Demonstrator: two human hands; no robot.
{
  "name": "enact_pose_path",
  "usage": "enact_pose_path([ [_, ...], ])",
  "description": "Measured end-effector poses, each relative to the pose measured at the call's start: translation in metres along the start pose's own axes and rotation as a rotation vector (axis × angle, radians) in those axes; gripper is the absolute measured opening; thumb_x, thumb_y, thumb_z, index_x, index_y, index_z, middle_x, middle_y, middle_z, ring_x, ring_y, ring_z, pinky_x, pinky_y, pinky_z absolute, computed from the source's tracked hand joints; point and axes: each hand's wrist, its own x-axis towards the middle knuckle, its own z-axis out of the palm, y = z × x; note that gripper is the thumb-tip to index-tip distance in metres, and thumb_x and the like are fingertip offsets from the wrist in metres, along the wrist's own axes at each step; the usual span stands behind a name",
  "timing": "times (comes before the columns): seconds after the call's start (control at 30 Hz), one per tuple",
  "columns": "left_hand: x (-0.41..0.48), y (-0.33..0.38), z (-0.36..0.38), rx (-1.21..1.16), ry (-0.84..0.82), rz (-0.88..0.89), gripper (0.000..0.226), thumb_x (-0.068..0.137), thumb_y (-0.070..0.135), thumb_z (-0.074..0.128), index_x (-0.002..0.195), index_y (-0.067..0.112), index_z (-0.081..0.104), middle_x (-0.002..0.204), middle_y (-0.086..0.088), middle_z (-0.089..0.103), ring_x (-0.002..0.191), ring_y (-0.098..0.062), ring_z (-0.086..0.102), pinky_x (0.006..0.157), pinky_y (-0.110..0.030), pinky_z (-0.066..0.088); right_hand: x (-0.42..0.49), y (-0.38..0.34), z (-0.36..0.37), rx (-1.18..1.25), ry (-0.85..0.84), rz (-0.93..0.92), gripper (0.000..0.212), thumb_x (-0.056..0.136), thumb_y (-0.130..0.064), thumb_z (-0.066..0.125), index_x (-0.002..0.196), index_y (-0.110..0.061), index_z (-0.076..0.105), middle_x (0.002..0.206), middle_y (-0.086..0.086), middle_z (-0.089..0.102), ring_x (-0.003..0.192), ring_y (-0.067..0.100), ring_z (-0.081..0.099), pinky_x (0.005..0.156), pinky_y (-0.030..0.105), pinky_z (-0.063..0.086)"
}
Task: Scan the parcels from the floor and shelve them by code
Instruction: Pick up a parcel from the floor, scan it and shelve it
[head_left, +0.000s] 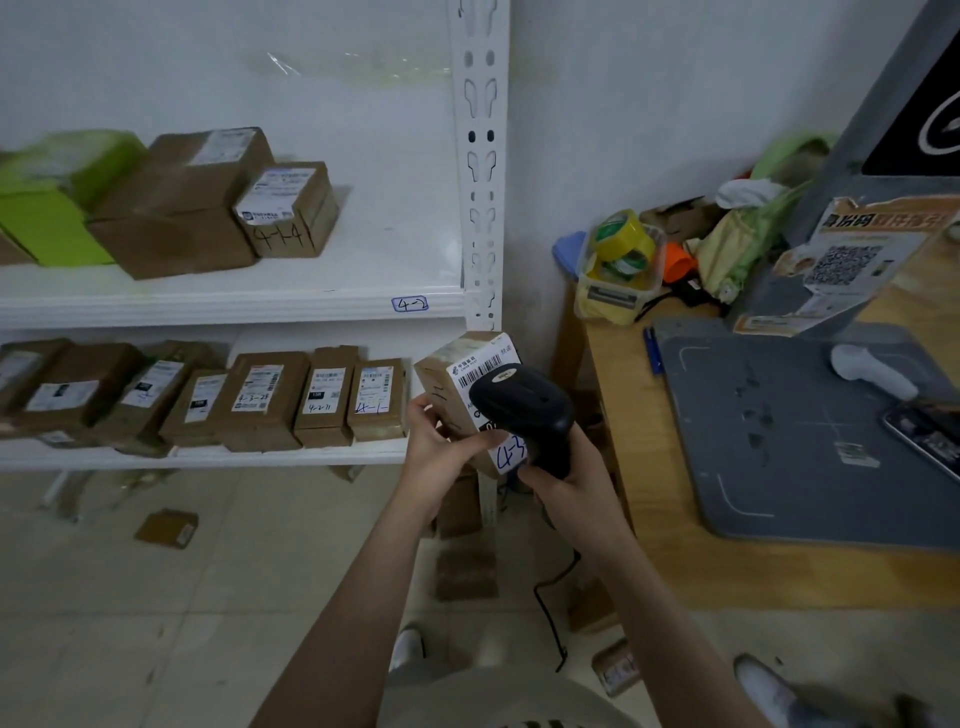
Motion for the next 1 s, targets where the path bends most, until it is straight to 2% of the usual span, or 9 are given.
enact_pose_path([
  [0.1, -0.001, 0.001, 0.003, 0.015, -0.014, 0.001, 0.086, 0.072, 0.003, 0.086, 0.135, 0.021, 0.030, 0.116, 0.013, 0.052, 0.102, -0.004, 0.053, 0.059, -0.009, 0.050, 0.001, 0.001, -0.001, -0.010, 0.014, -0.005, 0.039, 0.088, 0.005, 0.062, 0.120, -0.017, 0.058, 0.104, -0.004, 0.066, 0.094, -0.002, 0.062, 0.077, 0.010, 0.049],
  [0.23, 0.000, 0.001, 0.007, 0.013, -0.025, -0.003, 0.090, 0.072, 0.003, 0.087, 0.139, 0.020, 0.030, 0.117, 0.013, 0.052, 0.111, -0.012, 0.054, 0.064, -0.015, 0.050, 0.001, 0.003, -0.002, -0.012, 0.030, -0.016, 0.039, 0.088, 0.005, 0.063, 0.120, -0.016, 0.058, 0.100, -0.005, 0.066, 0.092, 0.000, 0.063, 0.077, 0.013, 0.050],
  [0.37, -0.001, 0.001, 0.010, 0.017, -0.030, -0.004, 0.092, 0.071, 0.003, 0.087, 0.140, 0.020, 0.029, 0.123, 0.008, 0.052, 0.114, -0.013, 0.052, 0.062, -0.013, 0.050, -0.001, 0.008, -0.004, -0.020, 0.046, -0.024, 0.037, 0.087, 0.006, 0.063, 0.117, -0.015, 0.059, 0.100, -0.002, 0.068, 0.093, 0.004, 0.065, 0.078, 0.017, 0.052],
  [0.43, -0.002, 0.000, 0.011, 0.029, -0.032, -0.013, 0.094, 0.072, 0.006, 0.088, 0.142, 0.022, 0.027, 0.130, 0.005, 0.051, 0.118, -0.015, 0.050, 0.075, -0.016, 0.050, -0.001, 0.011, -0.005, -0.024, 0.046, -0.020, 0.037, 0.087, 0.006, 0.063, 0.116, -0.016, 0.059, 0.102, -0.001, 0.068, 0.095, 0.006, 0.065, 0.079, 0.021, 0.054],
  [0.5, -0.004, -0.001, 0.011, 0.038, -0.031, -0.021, 0.096, 0.071, 0.009, 0.088, 0.144, 0.022, 0.026, 0.138, 0.001, 0.050, 0.125, -0.018, 0.049, 0.090, -0.028, 0.048, -0.002, 0.014, -0.007, -0.027, 0.050, -0.017, 0.037, 0.087, 0.005, 0.063, 0.116, -0.017, 0.060, 0.102, 0.000, 0.068, 0.097, 0.008, 0.066, 0.081, 0.026, 0.055],
  [0.57, -0.005, -0.002, 0.012, 0.045, -0.024, -0.025, 0.096, 0.072, 0.009, 0.088, 0.144, 0.021, 0.027, 0.143, -0.002, 0.049, 0.130, -0.022, 0.049, 0.094, -0.035, 0.046, -0.003, 0.016, -0.009, -0.024, 0.055, -0.010, 0.036, 0.087, 0.005, 0.063, 0.116, -0.017, 0.060, 0.102, 0.000, 0.068, 0.098, 0.009, 0.066, 0.083, 0.029, 0.055],
  [0.7, -0.009, -0.002, 0.011, 0.055, -0.024, -0.030, 0.095, 0.072, 0.008, 0.087, 0.144, 0.020, 0.027, 0.142, -0.003, 0.050, 0.131, -0.023, 0.049, 0.100, -0.038, 0.046, -0.006, 0.019, -0.011, -0.017, 0.056, -0.009, 0.034, 0.087, 0.003, 0.063, 0.115, -0.017, 0.059, 0.097, -0.002, 0.067, 0.093, 0.010, 0.065, 0.080, 0.025, 0.053],
  [0.83, -0.011, -0.005, 0.011, 0.045, -0.029, -0.039, 0.090, 0.071, 0.003, 0.086, 0.139, 0.019, 0.029, 0.126, 0.003, 0.054, 0.122, -0.019, 0.053, 0.089, -0.029, 0.051, -0.010, 0.023, -0.013, 0.010, 0.090, -0.011, 0.035, 0.088, 0.002, 0.063, 0.112, -0.022, 0.060, 0.096, 0.003, 0.068, 0.090, 0.013, 0.066, 0.077, 0.028, 0.055],
  [1.0, -0.012, -0.011, 0.013, 0.019, 0.007, -0.079, 0.083, 0.072, 0.003, 0.086, 0.131, 0.020, 0.030, 0.113, 0.009, 0.054, 0.107, -0.011, 0.055, 0.070, -0.015, 0.047, -0.007, 0.039, -0.030, 0.028, 0.261, 0.074, 0.039, 0.088, 0.000, 0.064, 0.116, -0.025, 0.055, 0.099, -0.008, 0.064, 0.090, 0.001, 0.062, 0.068, 0.014, 0.047],
])
